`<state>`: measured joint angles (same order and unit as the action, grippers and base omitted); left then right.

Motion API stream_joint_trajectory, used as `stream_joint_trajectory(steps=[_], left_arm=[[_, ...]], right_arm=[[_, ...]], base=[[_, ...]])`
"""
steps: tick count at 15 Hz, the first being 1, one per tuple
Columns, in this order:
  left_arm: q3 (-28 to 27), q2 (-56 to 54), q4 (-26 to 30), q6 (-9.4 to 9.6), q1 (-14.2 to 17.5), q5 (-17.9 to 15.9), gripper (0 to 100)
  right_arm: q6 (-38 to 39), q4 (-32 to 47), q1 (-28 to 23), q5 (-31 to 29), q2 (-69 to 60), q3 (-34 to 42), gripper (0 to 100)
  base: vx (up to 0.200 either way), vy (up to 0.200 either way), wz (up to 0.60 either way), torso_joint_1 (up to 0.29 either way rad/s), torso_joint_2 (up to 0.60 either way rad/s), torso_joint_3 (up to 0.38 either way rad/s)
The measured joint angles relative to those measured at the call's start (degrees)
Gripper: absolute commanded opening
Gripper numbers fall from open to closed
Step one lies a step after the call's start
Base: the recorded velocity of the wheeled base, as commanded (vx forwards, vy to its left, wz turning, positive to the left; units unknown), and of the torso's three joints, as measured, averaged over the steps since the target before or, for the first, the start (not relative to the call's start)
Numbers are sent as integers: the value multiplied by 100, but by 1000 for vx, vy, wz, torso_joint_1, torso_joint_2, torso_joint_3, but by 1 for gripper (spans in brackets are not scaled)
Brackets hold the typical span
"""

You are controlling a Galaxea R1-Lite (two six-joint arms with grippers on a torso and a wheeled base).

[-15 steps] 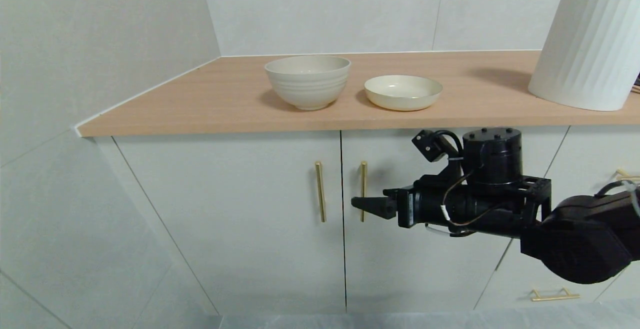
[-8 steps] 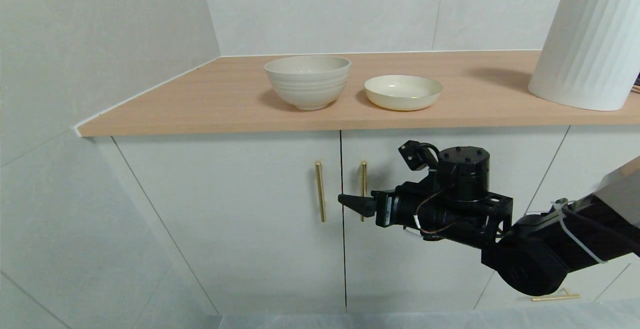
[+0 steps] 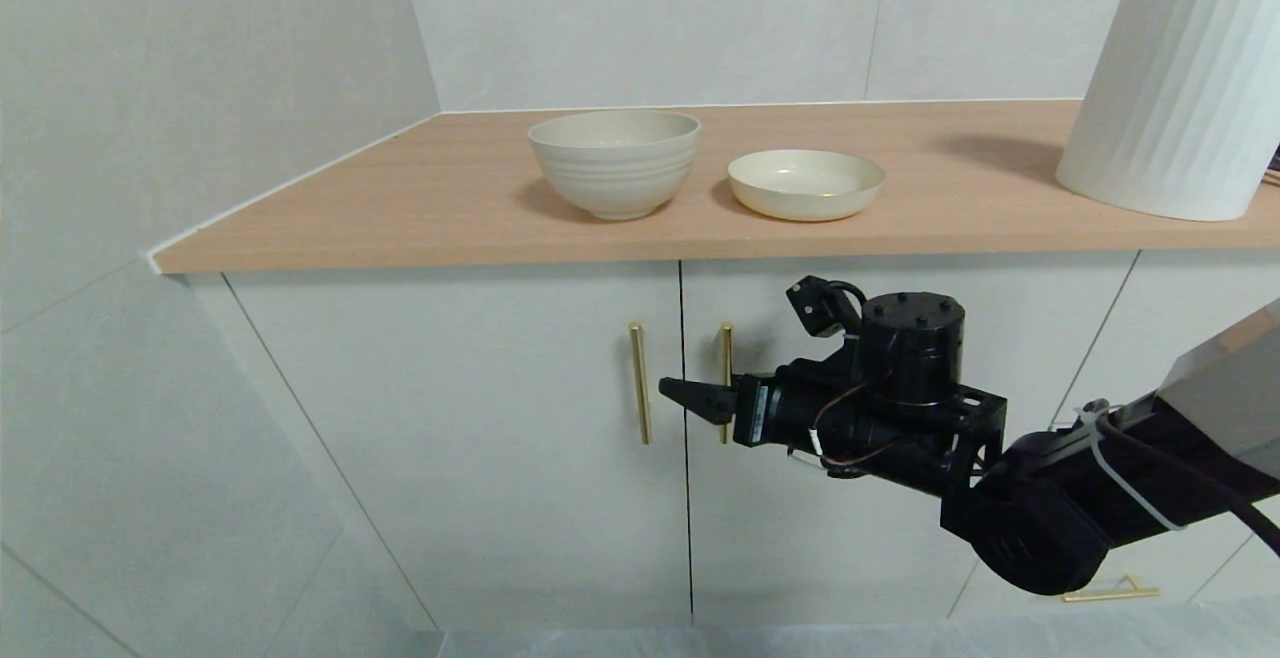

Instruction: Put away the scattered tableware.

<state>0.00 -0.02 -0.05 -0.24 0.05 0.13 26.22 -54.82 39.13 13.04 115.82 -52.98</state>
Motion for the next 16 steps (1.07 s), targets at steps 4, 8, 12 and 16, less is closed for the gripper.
stream_joint_trajectory(steps=[4,8,12,16], left_arm=[[0,0,2,0,0,-2,100],[0,0,0,0,0,0,100],[0,0,0,0,0,2,100],[0,0,-2,2,0,-2,100]], right_arm=[[11,-96,67,11,-9,78,100],[5,-66,194,66,-162,317,100],[10,-33,286,101,-394,530,100],[5,375,351,268,-708,712,100]], base=[[0,0,0,0,0,0],[0,0,0,0,0,0],[0,0,0,0,0,0],[0,0,0,0,0,0]])
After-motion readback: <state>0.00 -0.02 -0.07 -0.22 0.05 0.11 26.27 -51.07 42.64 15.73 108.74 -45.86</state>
